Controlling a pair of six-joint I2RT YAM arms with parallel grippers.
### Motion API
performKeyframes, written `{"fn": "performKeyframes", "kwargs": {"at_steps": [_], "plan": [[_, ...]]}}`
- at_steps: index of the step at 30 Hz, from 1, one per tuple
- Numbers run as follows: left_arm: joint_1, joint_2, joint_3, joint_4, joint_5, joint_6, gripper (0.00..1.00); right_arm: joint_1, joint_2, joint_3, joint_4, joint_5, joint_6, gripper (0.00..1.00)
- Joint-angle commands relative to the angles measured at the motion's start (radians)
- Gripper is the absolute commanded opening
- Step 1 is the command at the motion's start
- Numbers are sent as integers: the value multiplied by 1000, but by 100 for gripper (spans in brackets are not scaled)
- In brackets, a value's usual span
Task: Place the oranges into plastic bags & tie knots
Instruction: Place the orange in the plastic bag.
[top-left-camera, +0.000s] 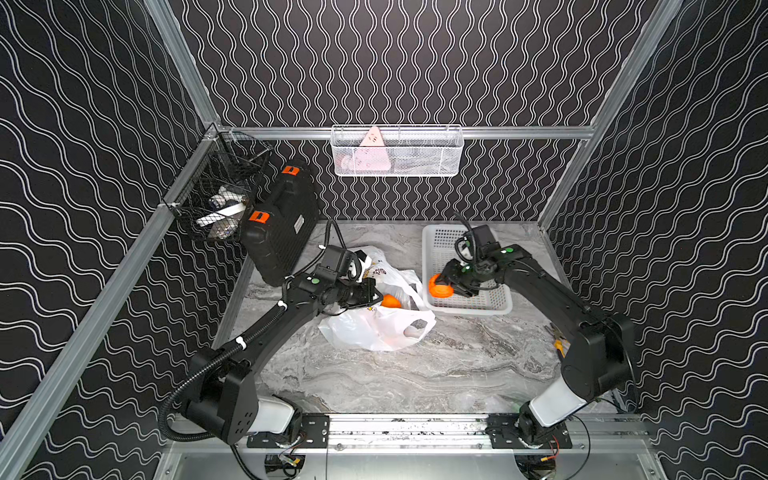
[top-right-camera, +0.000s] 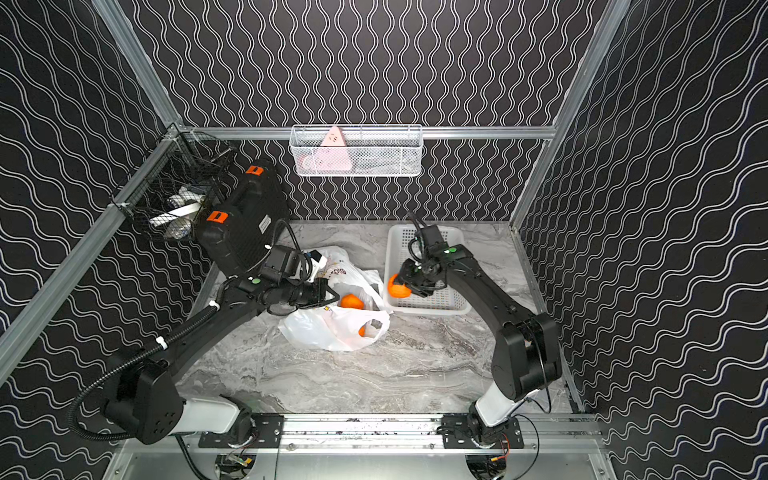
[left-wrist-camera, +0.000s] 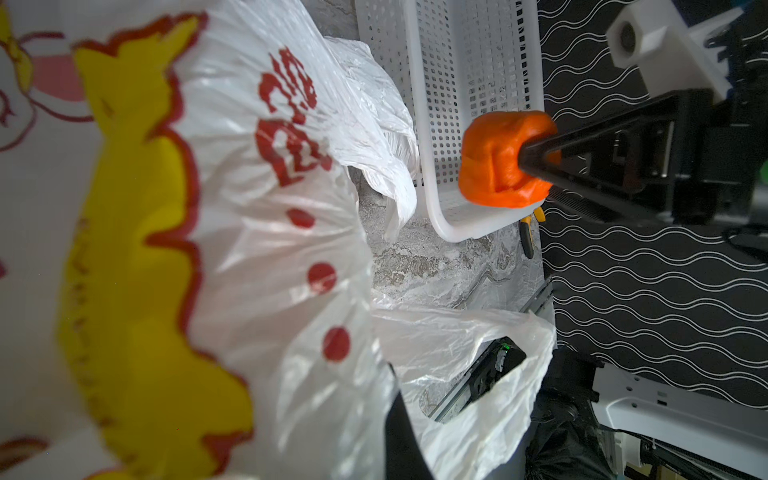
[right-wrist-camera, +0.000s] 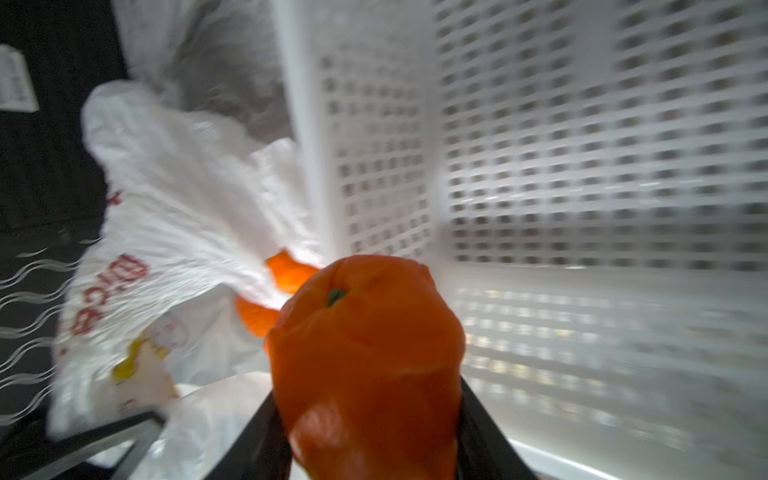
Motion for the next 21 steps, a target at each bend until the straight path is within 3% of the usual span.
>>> {"fn": "performKeyframes", "kwargs": {"at_steps": [1, 3, 5, 7, 8, 13, 16, 21], "plan": [[0, -6, 15, 30, 24, 4, 0, 99, 65, -5, 314, -156, 254, 44], [0, -16, 16, 31, 28, 1, 0, 164, 146, 30, 412, -188, 338, 44], [1, -33, 17, 29, 22, 1, 0, 219, 237, 94, 435, -207, 393, 50], [0, -53, 7, 31, 7, 0, 0, 263, 306, 150, 425, -227, 421, 72], [0, -58, 3, 32, 4, -2, 0, 275, 311, 157, 410, -208, 425, 77], [1, -64, -21, 54, 10, -18, 0, 259, 275, 110, 386, -210, 396, 94], [1, -64, -21, 41, 3, -7, 0, 237, 221, 82, 327, -197, 355, 94], [1, -55, -5, -3, -15, 33, 0, 195, 95, 26, 174, -145, 269, 86]]}}
